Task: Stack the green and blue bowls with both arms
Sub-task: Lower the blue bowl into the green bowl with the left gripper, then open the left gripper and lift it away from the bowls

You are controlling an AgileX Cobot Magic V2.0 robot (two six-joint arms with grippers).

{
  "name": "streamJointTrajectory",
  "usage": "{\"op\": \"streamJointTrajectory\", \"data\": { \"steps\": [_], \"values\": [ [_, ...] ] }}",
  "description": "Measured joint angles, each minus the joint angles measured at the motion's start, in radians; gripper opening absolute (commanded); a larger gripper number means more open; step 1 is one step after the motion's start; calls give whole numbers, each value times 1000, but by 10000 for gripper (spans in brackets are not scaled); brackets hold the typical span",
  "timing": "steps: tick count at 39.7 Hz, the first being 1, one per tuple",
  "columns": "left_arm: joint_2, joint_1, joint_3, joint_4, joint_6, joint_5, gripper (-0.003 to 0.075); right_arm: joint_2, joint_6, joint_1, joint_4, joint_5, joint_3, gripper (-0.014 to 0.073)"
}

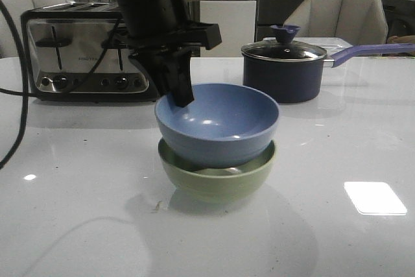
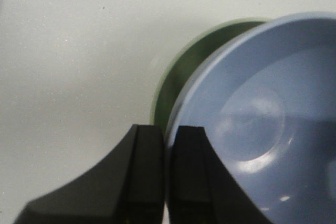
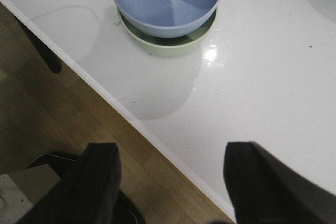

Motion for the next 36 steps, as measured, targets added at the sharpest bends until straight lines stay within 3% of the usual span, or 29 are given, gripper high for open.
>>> {"op": "streamJointTrajectory", "data": {
  "steps": [31,36],
  "values": [
    [34,0,0,17,-1,-34,106,0,0,0,0,0,0,528],
    [62,0,0,17,-2,-20,188,0,0,0,0,0,0,528]
  ]
}}
